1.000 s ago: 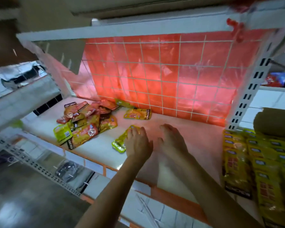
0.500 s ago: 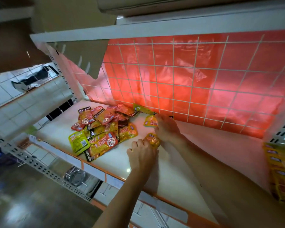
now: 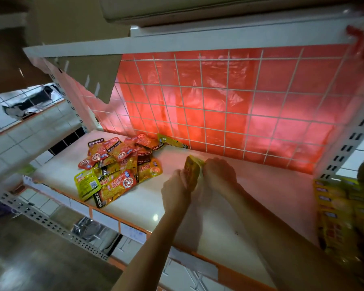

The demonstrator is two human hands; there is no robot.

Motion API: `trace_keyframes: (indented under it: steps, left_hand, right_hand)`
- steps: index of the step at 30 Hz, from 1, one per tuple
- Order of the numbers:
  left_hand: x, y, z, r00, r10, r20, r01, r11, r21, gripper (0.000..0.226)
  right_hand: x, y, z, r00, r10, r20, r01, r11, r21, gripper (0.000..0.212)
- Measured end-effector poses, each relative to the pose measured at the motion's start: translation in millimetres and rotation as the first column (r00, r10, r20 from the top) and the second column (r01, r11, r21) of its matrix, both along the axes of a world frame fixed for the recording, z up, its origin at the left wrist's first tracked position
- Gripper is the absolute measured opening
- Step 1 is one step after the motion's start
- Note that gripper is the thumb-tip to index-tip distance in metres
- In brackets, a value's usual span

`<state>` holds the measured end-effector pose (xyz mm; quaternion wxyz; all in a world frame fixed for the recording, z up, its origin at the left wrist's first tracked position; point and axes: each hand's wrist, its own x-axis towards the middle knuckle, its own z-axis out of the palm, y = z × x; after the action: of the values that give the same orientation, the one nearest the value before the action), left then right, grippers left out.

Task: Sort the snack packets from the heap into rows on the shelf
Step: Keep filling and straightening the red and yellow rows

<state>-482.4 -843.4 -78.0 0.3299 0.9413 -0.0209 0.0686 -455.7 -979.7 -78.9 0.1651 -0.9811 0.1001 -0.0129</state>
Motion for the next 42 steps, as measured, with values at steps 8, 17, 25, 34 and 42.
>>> trace_keyframes:
  steps: [8, 17, 25, 34, 42]
  left_hand:
    - [-30.8, -65.9, 12.1, 0.911, -0.319, -0.261, -0.067, 0.511, -0.857, 0.021]
    - [-79.6, -131.6, 17.7, 0.790, -0.553, -0.266, -0.036, 0.391, -0.920, 0.010]
    - [-117.2, -172.3, 12.2, 0.672, -0.630, -0.389, 0.129, 0.616, -0.777, 0.014]
    - [-149.5, -178.1, -11.6, 0.650, -0.671, -0.357, 0.430, 0.712, -0.555, 0.018]
    - [-155.3, -182.0, -6.7, 0.762, -0.571, -0.306, 0.513, 0.820, -0.253, 0.024]
  right_hand:
    - [-87.5, -57.8, 27.3, 0.940, -0.293, 0.176, 0.184, 0.868, 0.462, 0.018]
    - [-178.7, -126.6, 26.5, 0.792, -0.568, 0.222, 0.255, 0.638, 0.727, 0.011]
    - [-242.0, -173.7, 32.8, 0.654, -0.737, 0.171, 0.277, 0.444, 0.852, 0.015]
    - [-267.3, -196.4, 45.2, 0.566, -0.819, 0.089, 0.085, 0.166, 0.983, 0.035]
    - [-277.4, -197.9, 45.4, 0.713, -0.701, -0.019, 0.128, 0.103, 0.986, 0.023]
